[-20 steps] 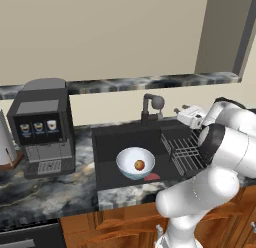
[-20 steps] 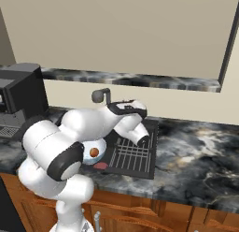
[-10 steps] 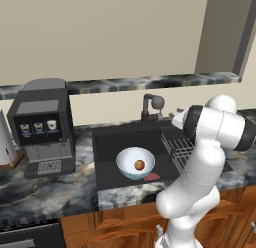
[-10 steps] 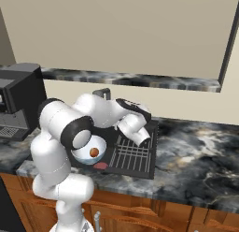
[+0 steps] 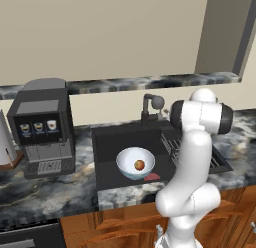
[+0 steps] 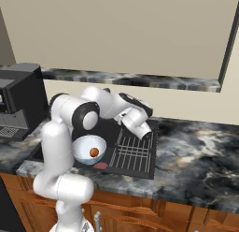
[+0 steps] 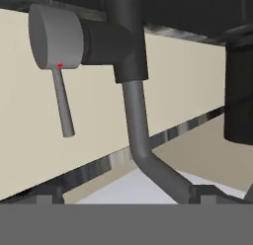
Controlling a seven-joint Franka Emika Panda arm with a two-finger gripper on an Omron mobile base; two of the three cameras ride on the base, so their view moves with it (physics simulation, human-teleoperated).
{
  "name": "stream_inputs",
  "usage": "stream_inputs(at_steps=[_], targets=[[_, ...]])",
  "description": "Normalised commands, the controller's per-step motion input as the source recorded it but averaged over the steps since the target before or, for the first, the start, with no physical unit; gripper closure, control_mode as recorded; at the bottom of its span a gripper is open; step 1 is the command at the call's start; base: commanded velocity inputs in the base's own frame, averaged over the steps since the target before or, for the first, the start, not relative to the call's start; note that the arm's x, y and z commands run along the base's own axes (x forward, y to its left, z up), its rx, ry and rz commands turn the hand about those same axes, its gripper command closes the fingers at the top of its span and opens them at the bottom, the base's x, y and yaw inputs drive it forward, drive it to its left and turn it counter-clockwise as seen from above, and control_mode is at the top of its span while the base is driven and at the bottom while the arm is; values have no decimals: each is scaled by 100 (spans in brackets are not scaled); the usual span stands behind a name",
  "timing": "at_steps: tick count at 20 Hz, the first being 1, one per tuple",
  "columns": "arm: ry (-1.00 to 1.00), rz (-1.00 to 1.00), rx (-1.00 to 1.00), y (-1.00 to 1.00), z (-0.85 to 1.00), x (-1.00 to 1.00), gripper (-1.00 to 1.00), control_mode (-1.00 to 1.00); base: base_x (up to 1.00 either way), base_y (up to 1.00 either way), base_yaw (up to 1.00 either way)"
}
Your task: Pick the apple from the cabinet and place it in the bowl. Then pick the bowl and place it in the sink. Then turn on the sink facuet.
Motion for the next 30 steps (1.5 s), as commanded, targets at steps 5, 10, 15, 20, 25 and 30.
stream_inputs(at_steps=[5, 10, 15, 20, 25, 30], targets=[[0, 0, 0, 6, -26, 55, -100, -100, 0, 0, 0], [1, 0, 0, 4, -31, 63, -100, -100, 0, 0, 0], [1, 0, 0, 0, -27, 69, -100, -100, 0, 0, 0], [3, 0, 0, 0, -31, 69, -100, -100, 0, 0, 0], [3, 0, 0, 0, -27, 51, -100, -100, 0, 0, 0], [2, 0, 0, -2, -4, 6, 100, -100, 0, 0, 0]])
